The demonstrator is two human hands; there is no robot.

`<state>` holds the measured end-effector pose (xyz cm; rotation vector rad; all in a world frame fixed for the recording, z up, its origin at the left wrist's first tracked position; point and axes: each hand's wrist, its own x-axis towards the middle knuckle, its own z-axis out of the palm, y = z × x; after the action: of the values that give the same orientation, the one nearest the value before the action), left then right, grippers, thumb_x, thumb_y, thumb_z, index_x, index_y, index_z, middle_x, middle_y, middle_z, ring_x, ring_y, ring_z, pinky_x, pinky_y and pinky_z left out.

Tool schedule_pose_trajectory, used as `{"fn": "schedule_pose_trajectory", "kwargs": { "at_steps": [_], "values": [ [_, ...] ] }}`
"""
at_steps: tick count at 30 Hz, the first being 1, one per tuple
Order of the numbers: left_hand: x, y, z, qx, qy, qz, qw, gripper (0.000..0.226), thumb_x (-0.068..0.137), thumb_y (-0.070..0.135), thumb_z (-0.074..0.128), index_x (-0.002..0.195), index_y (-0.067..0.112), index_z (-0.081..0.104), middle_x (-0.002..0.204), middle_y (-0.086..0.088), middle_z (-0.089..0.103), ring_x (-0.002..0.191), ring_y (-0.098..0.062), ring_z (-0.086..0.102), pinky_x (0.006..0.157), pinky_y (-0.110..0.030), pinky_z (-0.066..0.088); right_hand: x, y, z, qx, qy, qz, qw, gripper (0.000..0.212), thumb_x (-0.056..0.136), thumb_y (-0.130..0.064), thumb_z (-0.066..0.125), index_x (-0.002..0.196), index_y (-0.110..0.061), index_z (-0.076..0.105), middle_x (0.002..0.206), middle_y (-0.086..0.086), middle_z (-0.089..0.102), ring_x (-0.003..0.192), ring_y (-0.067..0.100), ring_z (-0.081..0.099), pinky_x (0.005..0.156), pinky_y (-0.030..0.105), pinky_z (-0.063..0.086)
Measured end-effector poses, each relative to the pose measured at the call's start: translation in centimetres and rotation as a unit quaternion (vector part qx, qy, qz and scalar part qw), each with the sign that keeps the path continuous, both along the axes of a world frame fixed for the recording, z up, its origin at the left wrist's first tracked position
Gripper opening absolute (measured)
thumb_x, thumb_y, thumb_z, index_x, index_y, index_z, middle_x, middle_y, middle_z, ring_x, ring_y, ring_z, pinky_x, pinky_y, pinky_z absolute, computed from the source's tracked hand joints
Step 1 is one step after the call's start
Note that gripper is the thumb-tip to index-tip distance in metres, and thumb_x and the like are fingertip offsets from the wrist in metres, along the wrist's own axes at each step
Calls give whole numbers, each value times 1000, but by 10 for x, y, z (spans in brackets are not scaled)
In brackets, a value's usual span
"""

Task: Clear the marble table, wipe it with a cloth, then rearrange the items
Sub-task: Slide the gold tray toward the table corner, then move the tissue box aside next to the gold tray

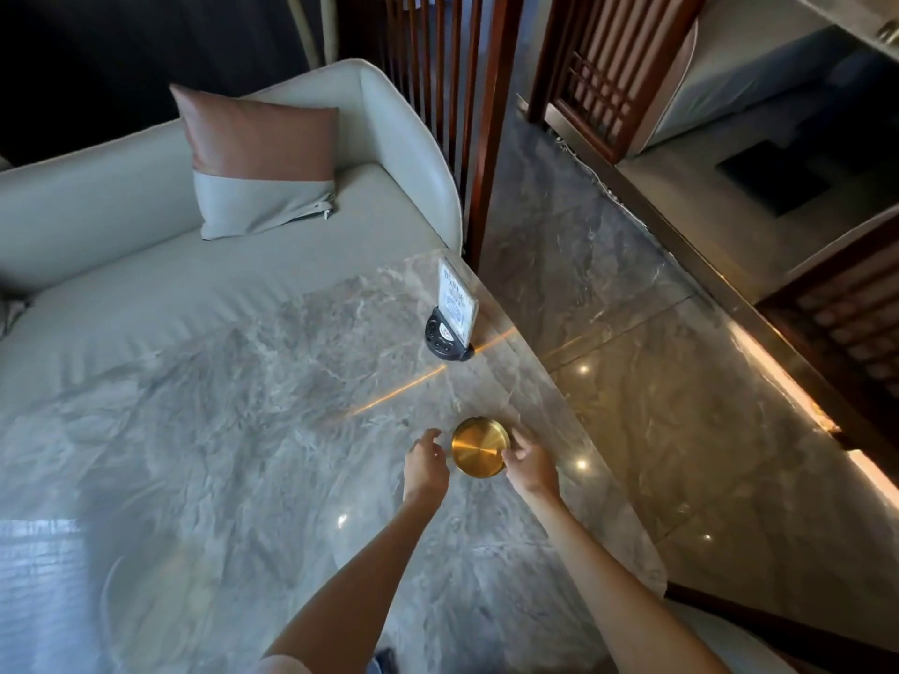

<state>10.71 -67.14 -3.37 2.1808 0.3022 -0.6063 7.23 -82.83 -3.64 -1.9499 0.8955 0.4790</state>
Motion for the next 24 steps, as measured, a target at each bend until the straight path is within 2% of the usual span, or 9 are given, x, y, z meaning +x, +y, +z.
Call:
{"fn": "schedule_pose_trajectory", "kwargs": {
  "at_steps": [2,4,8,11,15,20,24],
  "values": [
    [-1,17,8,0,-1,10,1000,36,96,5,42,130,7,55,119,-19,65,109,-32,63,92,-39,53,1,3,11,-81,20,51,995,47,99,-28,51,146,-23,45,130,8,65,119,30,61,99,43,50],
    [0,45,18,7,-11,20,1000,35,96,6,42,126,4,59,122,-19,64,112,-32,62,95,-39,52,3,12,24,-138,17,52,989,47,99,-31,49,145,-23,44,135,12,59,124,32,57,97,44,51],
    [1,133,47,44,-43,68,996,34,93,7,45,120,7,65,120,-16,67,109,-31,64,94,-35,49,14,59,51,-194,-27,92,976,53,97,-33,51,148,-20,41,146,14,49,135,33,45,107,46,42],
    [-10,222,69,73,-62,114,989,33,91,6,46,118,7,66,119,-17,68,109,-32,65,92,-35,49,25,123,70,-166,-80,153,971,51,98,-29,53,146,-12,45,144,17,51,136,32,45,111,41,37],
    [-53,348,98,115,-71,190,973,32,91,10,47,117,9,67,119,-18,68,113,-35,63,91,-36,48,16,243,90,-120,-108,223,961,49,98,-31,53,143,-14,49,144,13,52,132,30,50,106,41,43],
    [-141,494,113,152,-46,272,949,38,87,7,44,117,8,66,121,-19,67,113,-36,62,92,-38,50,-39,402,96,-91,-97,346,929,46,98,-35,51,141,-19,53,139,13,58,126,31,57,101,41,48],
    [-214,577,109,188,11,302,934,39,90,11,46,125,10,63,127,-22,63,118,-37,58,96,-37,48,-100,504,86,-41,-47,421,905,51,99,-41,49,145,-18,48,146,10,54,134,26,51,108,37,43]
  ]
}}
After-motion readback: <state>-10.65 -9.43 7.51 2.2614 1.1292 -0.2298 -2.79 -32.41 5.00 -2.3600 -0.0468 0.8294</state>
